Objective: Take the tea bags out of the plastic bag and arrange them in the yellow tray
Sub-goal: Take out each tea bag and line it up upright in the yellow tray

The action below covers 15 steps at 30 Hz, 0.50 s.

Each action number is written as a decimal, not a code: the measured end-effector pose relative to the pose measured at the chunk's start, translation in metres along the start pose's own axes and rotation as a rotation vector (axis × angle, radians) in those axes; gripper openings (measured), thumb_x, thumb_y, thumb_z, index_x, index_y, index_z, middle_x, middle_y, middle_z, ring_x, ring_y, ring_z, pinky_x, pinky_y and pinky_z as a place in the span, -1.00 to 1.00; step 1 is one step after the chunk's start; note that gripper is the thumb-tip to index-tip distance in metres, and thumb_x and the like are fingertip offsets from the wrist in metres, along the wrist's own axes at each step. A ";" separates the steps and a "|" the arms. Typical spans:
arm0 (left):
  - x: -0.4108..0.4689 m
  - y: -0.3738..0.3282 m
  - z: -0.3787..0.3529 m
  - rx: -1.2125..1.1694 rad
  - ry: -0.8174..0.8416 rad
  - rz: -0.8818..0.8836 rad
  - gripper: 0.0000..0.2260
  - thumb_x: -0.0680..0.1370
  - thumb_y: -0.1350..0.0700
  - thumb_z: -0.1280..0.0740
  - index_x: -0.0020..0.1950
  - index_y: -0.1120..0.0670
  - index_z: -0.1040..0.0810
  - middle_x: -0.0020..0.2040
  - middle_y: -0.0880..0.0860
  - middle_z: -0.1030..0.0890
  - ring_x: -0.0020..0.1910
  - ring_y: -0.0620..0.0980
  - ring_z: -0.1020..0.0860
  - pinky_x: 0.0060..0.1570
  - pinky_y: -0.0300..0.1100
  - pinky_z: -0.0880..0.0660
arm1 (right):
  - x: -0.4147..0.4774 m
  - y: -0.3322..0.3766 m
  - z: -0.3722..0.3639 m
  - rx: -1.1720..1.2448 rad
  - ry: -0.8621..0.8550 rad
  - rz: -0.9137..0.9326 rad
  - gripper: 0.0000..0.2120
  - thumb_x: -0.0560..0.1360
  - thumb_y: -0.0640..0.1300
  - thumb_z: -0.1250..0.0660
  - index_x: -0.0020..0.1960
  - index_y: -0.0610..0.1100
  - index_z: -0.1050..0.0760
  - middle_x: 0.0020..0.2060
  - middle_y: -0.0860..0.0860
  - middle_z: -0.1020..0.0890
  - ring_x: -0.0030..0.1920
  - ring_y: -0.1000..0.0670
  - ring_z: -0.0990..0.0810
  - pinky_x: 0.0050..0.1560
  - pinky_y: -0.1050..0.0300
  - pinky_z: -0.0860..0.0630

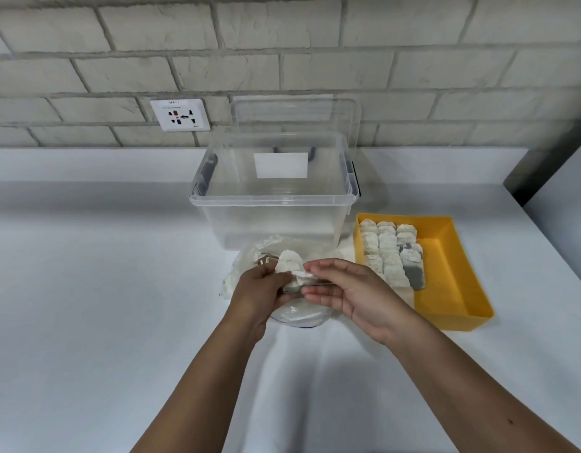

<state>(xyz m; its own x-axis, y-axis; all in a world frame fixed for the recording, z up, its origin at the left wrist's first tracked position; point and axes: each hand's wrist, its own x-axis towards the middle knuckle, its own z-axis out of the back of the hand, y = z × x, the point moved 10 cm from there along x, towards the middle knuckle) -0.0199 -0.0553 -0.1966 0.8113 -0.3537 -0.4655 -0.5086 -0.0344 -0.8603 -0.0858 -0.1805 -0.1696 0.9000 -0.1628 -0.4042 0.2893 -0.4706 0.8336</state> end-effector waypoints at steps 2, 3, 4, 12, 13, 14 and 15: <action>0.000 0.000 0.001 0.005 -0.009 -0.013 -0.85 0.57 0.37 -0.29 -0.01 0.22 -0.64 -0.11 0.17 -0.71 -0.17 0.03 -0.69 -0.11 -0.21 -0.65 | 0.000 0.000 -0.001 -0.039 0.017 0.010 -0.74 0.46 -0.34 -0.41 0.15 -0.34 -0.57 -0.06 -0.23 -0.66 -0.04 -0.12 -0.67 -0.01 0.14 -0.64; 0.000 0.000 0.002 0.010 -0.018 -0.021 -0.85 0.57 0.37 -0.29 -0.01 0.22 -0.64 -0.10 0.17 -0.71 -0.17 0.03 -0.70 -0.09 -0.18 -0.64 | 0.000 0.000 -0.001 -0.060 0.021 0.023 -0.72 0.44 -0.37 -0.42 0.14 -0.33 -0.57 -0.07 -0.24 -0.66 -0.03 -0.11 -0.67 -0.01 0.16 -0.64; 0.000 0.000 0.002 0.014 -0.025 -0.030 -0.86 0.57 0.36 -0.29 0.00 0.22 -0.64 -0.09 0.18 -0.71 -0.16 0.04 -0.70 -0.06 -0.15 -0.64 | 0.001 0.001 0.001 -0.080 0.013 0.038 -0.72 0.42 -0.38 -0.44 0.13 -0.33 -0.58 -0.08 -0.25 -0.67 -0.03 -0.10 -0.68 -0.02 0.17 -0.64; -0.005 -0.010 -0.005 0.090 0.004 -0.117 -0.86 0.59 0.26 -0.33 0.07 0.18 -0.67 -0.10 0.09 -0.72 -0.12 0.02 -0.71 -0.08 -0.15 -0.65 | 0.005 0.019 0.017 -0.422 -0.164 0.217 -0.96 0.48 -0.18 -0.44 -0.10 -0.14 -0.66 -0.24 -0.05 -0.67 -0.22 0.06 -0.60 -0.18 0.16 -0.58; -0.005 -0.010 -0.005 0.095 -0.001 -0.116 -0.86 0.59 0.25 -0.34 0.08 0.17 -0.67 -0.09 0.09 -0.73 -0.12 0.02 -0.71 -0.11 -0.16 -0.65 | 0.005 0.022 0.017 -0.471 -0.172 0.247 -0.96 0.48 -0.16 -0.44 -0.11 -0.12 -0.67 -0.24 -0.03 -0.68 -0.23 0.09 -0.58 -0.17 0.18 -0.54; -0.005 -0.010 -0.005 0.099 -0.004 -0.112 -0.86 0.58 0.24 -0.34 0.09 0.16 -0.67 -0.08 0.10 -0.73 -0.10 0.02 -0.71 -0.13 -0.18 -0.65 | 0.005 0.025 0.016 -0.500 -0.166 0.270 -0.96 0.49 -0.17 -0.44 -0.11 -0.12 -0.66 -0.25 -0.03 -0.67 -0.26 0.11 -0.56 -0.19 0.23 -0.52; -0.006 -0.010 -0.005 0.103 -0.005 -0.107 -0.86 0.59 0.22 -0.35 0.09 0.15 -0.67 -0.06 0.12 -0.73 -0.07 0.04 -0.71 -0.15 -0.19 -0.64 | 0.005 0.027 0.013 -0.507 -0.150 0.284 -0.95 0.50 -0.19 -0.42 -0.10 -0.14 -0.66 -0.28 -0.02 -0.66 -0.30 0.13 -0.55 -0.23 0.30 -0.50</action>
<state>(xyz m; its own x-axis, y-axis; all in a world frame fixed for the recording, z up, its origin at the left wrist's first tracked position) -0.0209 -0.0577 -0.1847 0.8610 -0.3485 -0.3705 -0.3869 0.0241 -0.9218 -0.0776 -0.2057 -0.1542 0.9197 -0.3599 -0.1569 0.1965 0.0760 0.9775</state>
